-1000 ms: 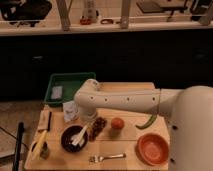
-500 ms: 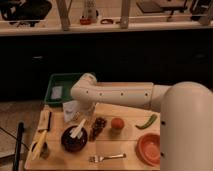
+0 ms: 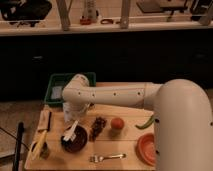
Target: Wipe purple bowl with brush
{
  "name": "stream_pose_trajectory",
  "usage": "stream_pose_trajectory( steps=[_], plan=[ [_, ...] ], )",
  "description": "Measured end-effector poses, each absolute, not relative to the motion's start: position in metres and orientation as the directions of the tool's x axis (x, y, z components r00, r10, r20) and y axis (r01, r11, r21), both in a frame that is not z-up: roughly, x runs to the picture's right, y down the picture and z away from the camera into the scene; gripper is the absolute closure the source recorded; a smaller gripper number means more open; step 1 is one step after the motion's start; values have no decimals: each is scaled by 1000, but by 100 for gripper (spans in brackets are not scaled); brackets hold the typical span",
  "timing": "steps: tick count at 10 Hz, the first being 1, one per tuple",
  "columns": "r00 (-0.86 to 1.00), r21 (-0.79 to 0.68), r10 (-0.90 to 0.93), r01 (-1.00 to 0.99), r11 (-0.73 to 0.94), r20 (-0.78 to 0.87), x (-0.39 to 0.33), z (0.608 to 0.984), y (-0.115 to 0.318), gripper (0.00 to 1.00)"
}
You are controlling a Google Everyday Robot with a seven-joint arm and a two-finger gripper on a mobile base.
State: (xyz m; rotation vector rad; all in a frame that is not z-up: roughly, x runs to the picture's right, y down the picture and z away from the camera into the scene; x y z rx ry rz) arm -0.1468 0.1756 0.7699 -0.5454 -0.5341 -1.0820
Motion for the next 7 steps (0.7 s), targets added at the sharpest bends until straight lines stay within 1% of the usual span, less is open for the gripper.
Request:
stream_pose_trajectory(
  steps=[4, 6, 7],
  plan=[
    [402, -186, -632, 905, 381, 662, -120, 765, 198, 100],
    [431, -214, -628, 894, 393, 648, -108, 769, 198, 100],
    [444, -234, -639, 891, 389, 628, -102, 776, 190, 100]
  ],
)
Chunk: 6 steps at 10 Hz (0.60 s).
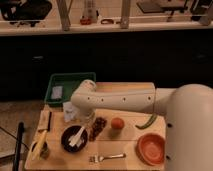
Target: Wipe purple bowl with brush
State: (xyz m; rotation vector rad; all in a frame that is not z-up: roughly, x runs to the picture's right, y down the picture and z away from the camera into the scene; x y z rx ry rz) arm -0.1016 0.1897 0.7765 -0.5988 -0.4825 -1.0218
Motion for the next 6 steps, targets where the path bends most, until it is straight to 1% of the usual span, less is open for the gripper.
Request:
stream_pose_trajectory(
  steps=[4, 6],
  plan=[
    [431, -244, -681, 901, 358, 592, -111, 793, 166, 100],
    [407, -223, -691, 912, 345, 597, -126, 792, 164, 100]
  ],
)
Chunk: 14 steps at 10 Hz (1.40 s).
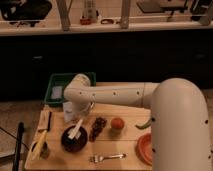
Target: Wipe purple bowl with brush
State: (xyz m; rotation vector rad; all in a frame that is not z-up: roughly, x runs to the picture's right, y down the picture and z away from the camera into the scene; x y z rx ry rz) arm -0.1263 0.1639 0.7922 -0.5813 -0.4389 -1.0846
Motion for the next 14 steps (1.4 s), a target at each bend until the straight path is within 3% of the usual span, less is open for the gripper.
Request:
stream_pose_trajectory(
  steps=[8, 14],
  plan=[
    [381, -210, -647, 921, 327, 661, -114, 771, 207, 100],
    [466, -266, -647, 883, 387, 604, -81, 788, 176, 100]
  ],
)
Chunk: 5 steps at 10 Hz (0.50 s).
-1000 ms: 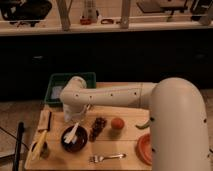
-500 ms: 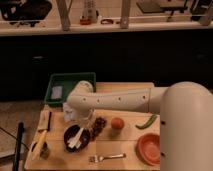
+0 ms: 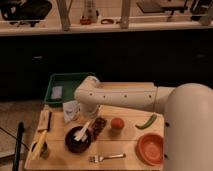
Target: Wipe purple bowl with brush
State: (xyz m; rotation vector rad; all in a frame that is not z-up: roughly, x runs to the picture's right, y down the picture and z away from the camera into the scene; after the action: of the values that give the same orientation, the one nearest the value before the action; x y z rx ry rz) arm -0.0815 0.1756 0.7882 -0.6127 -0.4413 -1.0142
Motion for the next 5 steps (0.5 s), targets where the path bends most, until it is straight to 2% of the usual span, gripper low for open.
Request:
stream_pose_trajectory(
  steps=[5],
  plan=[
    [416, -221, -669, 907, 360, 616, -106, 785, 170, 100]
  ],
)
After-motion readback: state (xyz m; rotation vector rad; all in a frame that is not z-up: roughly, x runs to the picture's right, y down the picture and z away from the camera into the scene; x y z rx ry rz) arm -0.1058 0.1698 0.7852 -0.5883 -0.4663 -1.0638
